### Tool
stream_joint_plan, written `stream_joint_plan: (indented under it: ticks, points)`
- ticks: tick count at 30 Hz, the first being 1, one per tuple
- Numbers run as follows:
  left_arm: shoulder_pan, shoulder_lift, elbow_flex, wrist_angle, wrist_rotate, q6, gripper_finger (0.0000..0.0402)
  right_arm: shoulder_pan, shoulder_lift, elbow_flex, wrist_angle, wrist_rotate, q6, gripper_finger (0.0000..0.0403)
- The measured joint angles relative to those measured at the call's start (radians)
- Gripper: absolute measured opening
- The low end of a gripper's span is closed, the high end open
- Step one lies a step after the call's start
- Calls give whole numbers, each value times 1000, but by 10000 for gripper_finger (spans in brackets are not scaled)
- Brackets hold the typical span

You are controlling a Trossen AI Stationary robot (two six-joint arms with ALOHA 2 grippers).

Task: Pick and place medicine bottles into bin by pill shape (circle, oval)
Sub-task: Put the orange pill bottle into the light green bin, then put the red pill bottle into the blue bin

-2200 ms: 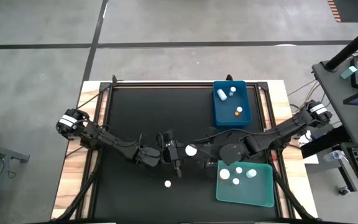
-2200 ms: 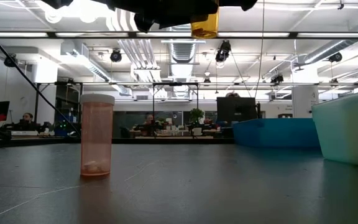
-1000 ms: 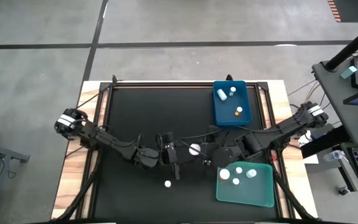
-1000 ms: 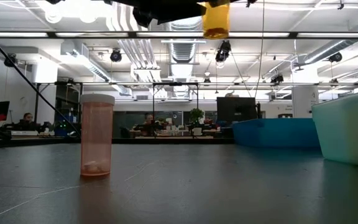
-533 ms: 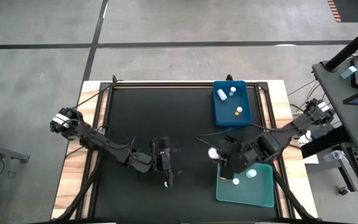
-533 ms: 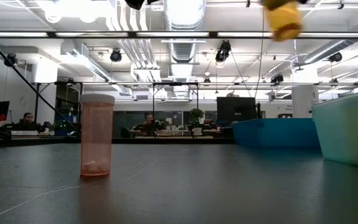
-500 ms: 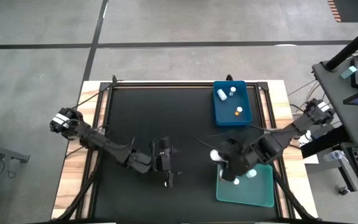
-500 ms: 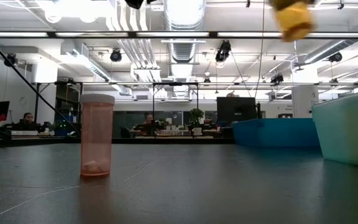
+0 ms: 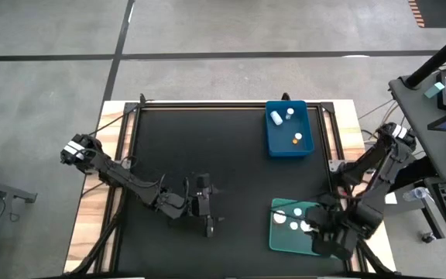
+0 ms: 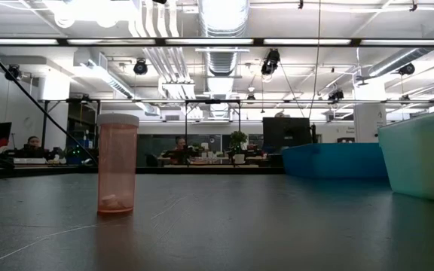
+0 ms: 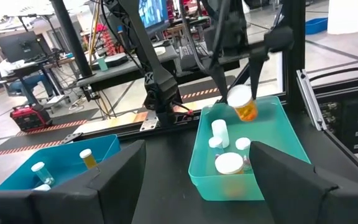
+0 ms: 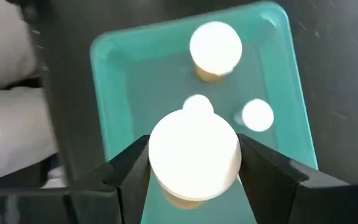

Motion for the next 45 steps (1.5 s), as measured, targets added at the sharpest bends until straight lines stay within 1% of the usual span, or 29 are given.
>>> stream_joint_plan:
  ticks: [6,9,17,24,32,36,42,45]
  points:
    - [0,0,0,0,0,0,270,137,0,-124,18,66,142,206]
    - [0,0,0,0,0,0,270,179,0,-165,47,95,181,206]
    - [0,0,-1,1,-5,0,270,199,1,-236,109,94,186,206]
    - [0,0,-1,1,-6,0,270,199,2,-241,116,94,186,212]
    - [0,0,-1,1,-7,0,270,199,2,-248,118,94,224,256]
    - [0,0,-1,1,-7,0,270,199,0,-249,116,94,224,271]
    - [-3,0,-1,1,-7,-3,270,173,-21,-167,57,102,196,269]
    - [-15,0,-1,-2,-8,-5,270,144,-26,-100,18,165,132,262]
